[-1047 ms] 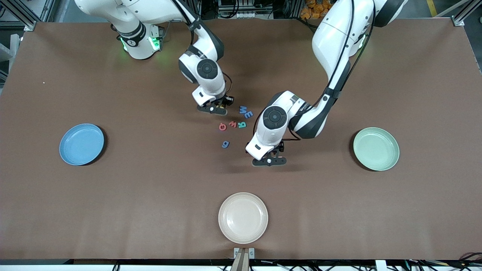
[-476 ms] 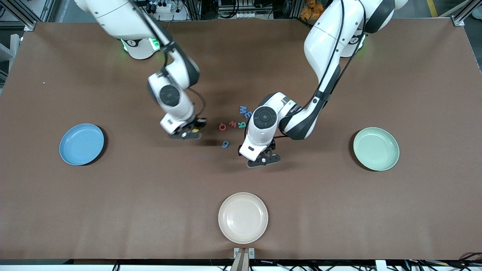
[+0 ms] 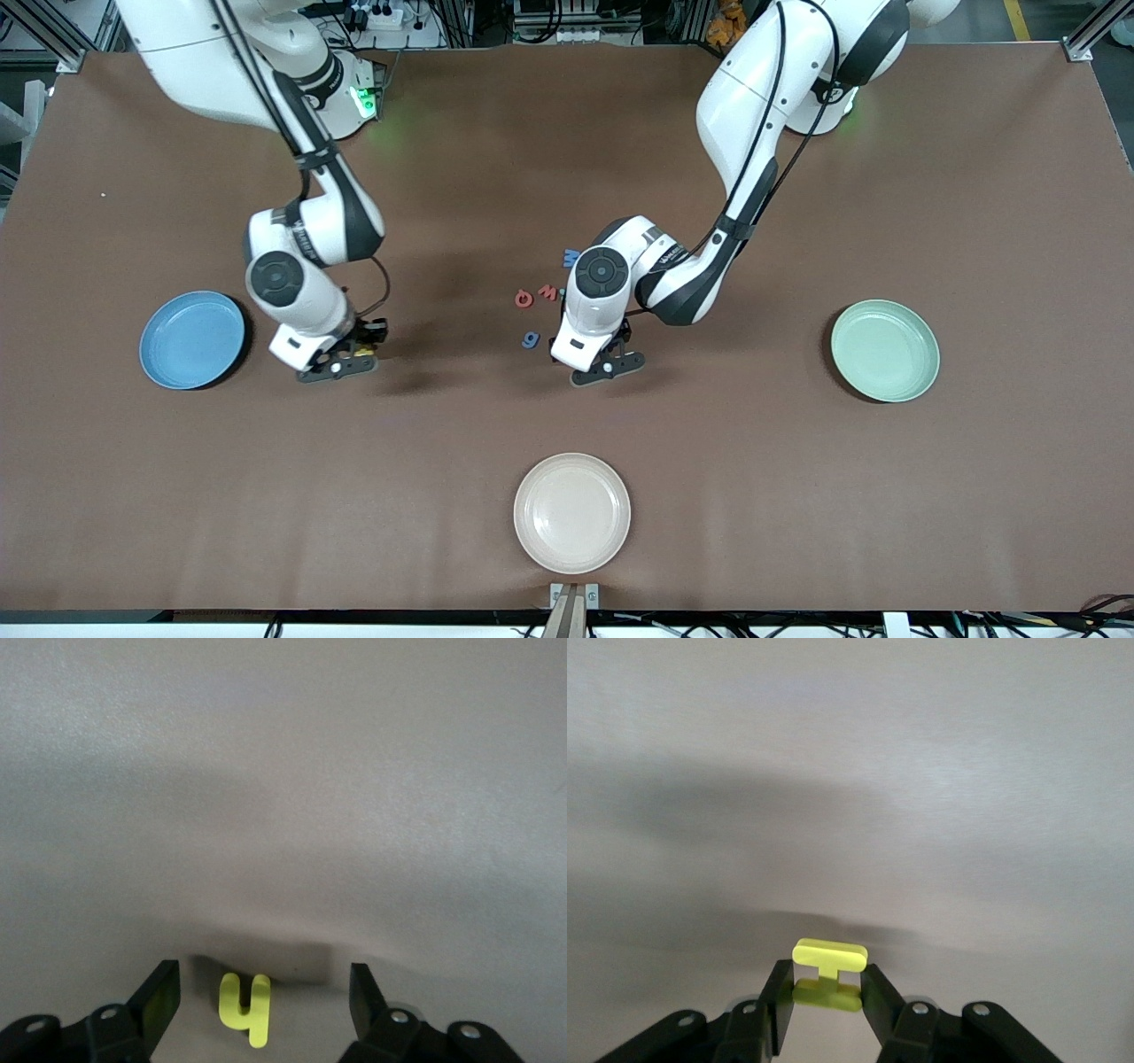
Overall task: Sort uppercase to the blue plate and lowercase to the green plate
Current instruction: 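Place the H on the blue plate while the left gripper grasps yellow h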
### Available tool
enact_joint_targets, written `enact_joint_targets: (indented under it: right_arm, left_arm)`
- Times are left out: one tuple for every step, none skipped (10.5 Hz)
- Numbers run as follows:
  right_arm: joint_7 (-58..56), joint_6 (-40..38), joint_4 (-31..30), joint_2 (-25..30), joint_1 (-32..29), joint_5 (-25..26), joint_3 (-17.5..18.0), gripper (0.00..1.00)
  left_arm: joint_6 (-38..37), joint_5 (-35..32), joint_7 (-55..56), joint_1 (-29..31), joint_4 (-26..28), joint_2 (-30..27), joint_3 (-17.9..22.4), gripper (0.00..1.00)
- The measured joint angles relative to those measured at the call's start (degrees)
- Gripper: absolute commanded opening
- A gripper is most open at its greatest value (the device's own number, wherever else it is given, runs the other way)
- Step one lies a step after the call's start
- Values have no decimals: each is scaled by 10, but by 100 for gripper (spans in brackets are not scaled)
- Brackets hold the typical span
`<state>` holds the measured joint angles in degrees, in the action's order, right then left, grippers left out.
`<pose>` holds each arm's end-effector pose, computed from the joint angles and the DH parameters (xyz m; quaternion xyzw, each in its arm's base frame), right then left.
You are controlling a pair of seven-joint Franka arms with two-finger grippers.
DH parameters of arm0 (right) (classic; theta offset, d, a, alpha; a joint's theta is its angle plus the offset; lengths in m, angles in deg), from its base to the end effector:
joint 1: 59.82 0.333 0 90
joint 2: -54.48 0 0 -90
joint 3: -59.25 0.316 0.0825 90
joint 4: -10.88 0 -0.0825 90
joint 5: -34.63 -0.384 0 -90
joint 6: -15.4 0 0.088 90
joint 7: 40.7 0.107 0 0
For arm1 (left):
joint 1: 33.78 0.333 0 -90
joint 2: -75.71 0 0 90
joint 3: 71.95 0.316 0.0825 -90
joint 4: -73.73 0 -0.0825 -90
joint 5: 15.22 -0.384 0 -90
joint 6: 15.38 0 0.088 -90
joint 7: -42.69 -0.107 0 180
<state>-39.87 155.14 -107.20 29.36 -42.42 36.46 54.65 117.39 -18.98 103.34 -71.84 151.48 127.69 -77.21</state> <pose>0.5718 0.1303 0.2147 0.9920 0.1198 -0.0262 0.0304 0.5507 -0.4970 0.1803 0.9886 0.1476 0.0089 0.0292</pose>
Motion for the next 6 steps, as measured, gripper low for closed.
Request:
enact_joint_targets:
  right_arm:
    - [-31,-3,0,-1,-16,0,-1,7]
    - [-63,-7,1,-1,-34,1,-1,7]
    - [-98,-10,3,-1,-53,2,-2,7]
    - [-136,-13,5,-1,-73,3,-5,7]
    - [-179,-13,8,-1,-87,4,-15,7]
    - [-228,-14,11,-1,-99,4,-29,7]
  left_arm:
    - [0,0,0,0,0,1,1,79]
    - [0,0,0,0,0,1,1,79]
    - [0,0,0,0,0,1,1,79]
    - [0,0,1,0,0,2,1,78]
    - [0,0,3,-1,0,2,1,75]
    - [0,0,9,-2,0,2,1,75]
